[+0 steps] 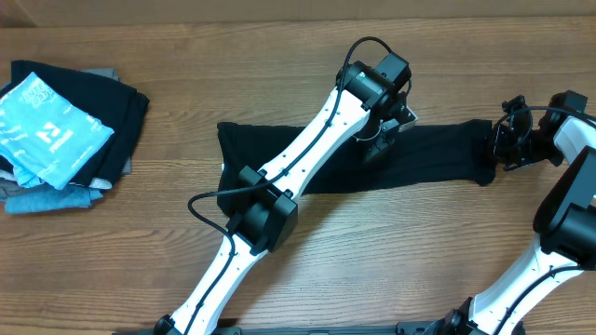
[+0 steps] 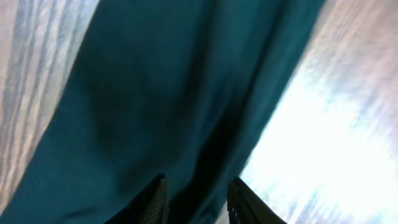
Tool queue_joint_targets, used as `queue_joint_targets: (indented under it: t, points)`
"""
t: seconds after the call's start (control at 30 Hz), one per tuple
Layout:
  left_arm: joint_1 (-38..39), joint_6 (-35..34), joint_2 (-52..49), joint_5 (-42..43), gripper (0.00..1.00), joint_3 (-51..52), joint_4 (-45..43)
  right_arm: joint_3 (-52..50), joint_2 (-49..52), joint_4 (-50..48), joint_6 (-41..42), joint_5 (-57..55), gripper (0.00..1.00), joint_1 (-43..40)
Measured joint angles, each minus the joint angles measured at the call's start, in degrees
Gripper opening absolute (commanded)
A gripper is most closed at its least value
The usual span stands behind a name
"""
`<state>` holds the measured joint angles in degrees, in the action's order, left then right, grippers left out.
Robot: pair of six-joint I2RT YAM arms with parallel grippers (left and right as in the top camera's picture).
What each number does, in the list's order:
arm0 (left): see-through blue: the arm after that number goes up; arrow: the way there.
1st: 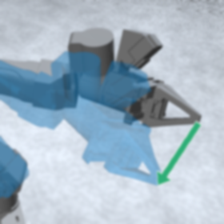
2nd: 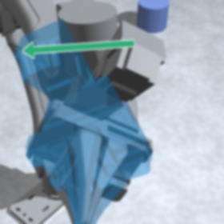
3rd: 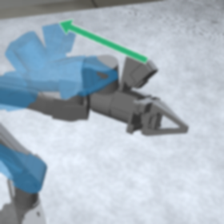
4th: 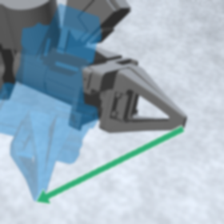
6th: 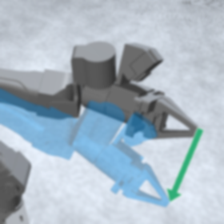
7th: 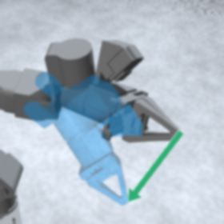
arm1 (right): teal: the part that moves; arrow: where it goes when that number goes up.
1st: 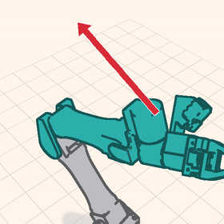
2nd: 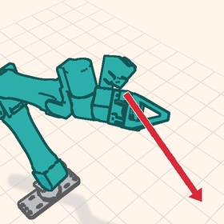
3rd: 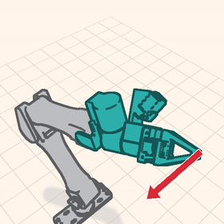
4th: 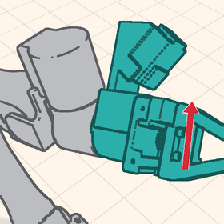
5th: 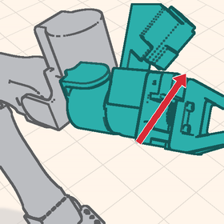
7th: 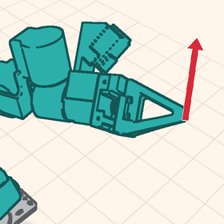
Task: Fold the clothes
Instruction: 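Move the left gripper over the strip's middle toward the right end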
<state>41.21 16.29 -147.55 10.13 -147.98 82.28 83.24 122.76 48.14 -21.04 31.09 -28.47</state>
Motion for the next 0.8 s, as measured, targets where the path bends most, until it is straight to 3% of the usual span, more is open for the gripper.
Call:
queue_joint_targets:
  t: [0.17, 0.37, 0.8]
  points:
    - [-0.4, -1.7, 0.0, -4.2, 0.42, 6.6, -1.5, 0.0, 0.0, -0.1, 0.0, 0.0, 0.04, 0.0]
    - [0.0, -3.1, 0.0, -4.7, 0.49, 7.7, -0.9, 0.0, 0.0, -0.1, 0.0, 0.0, 0.04, 0.0]
    - [2.6, -2.8, 0.0, -1.2, 0.44, 7.7, 1.7, 0.0, 0.0, -0.1, 0.0, 0.0, 0.04, 0.0]
